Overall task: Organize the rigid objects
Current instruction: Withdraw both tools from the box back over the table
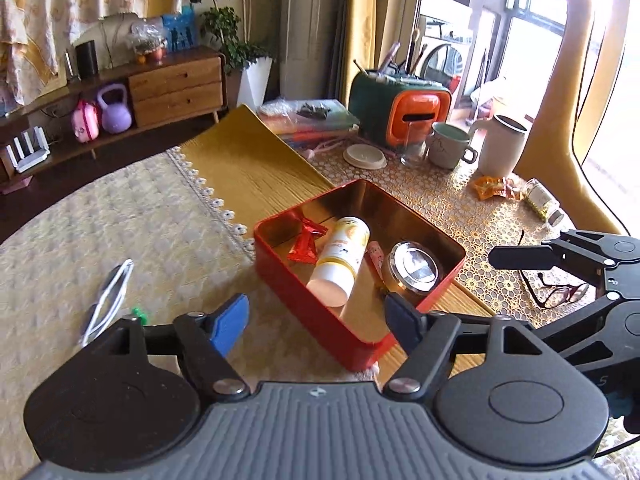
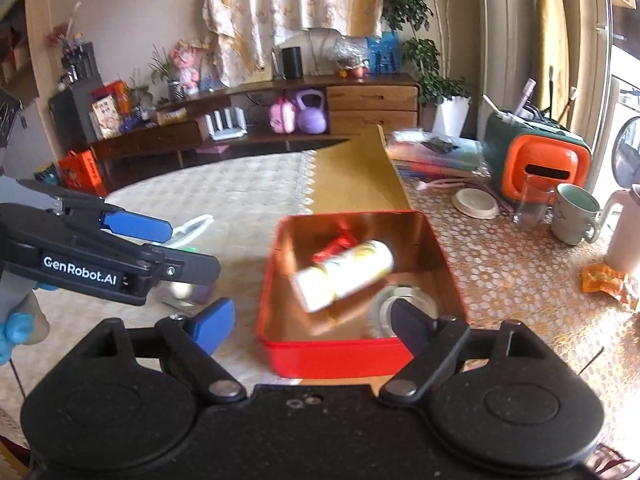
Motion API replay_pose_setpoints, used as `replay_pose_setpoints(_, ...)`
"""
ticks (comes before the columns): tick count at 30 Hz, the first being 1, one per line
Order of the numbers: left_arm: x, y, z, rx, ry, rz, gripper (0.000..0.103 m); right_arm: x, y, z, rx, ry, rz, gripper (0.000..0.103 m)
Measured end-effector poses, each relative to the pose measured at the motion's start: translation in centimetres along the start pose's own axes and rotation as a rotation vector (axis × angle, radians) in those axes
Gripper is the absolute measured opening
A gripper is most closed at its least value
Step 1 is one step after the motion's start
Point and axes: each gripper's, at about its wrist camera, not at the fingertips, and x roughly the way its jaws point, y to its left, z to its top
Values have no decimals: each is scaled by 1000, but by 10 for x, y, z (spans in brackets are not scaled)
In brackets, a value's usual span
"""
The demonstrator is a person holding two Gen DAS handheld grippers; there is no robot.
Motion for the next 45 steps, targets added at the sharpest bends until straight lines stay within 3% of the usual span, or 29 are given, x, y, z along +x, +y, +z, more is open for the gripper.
replay_pose_setpoints(10, -50, 40, -30, -61, -33, 38, 88, -8, 50, -6, -58, -26, 81, 101)
replay_pose_setpoints(19, -71, 86, -65, -140, -52, 120, 90, 2, 83, -17, -73, -10, 120, 103)
replay_pose_setpoints(22, -75, 100, -75, -169, -61, 134, 103, 8, 90, -20, -71, -3, 129, 103)
replay_pose_setpoints(37, -58, 146, -115, -254, -83, 173, 103, 42, 114, -35, -75, 57, 136, 103)
replay_pose_setpoints(41, -44, 164, -123, -325, -60, 133, 103, 54, 118, -36, -80, 77, 134, 103)
replay_pose_setpoints(45, -30, 176, -131, -363, -58, 175, 103, 66, 124, -39, -110, 97, 145, 102)
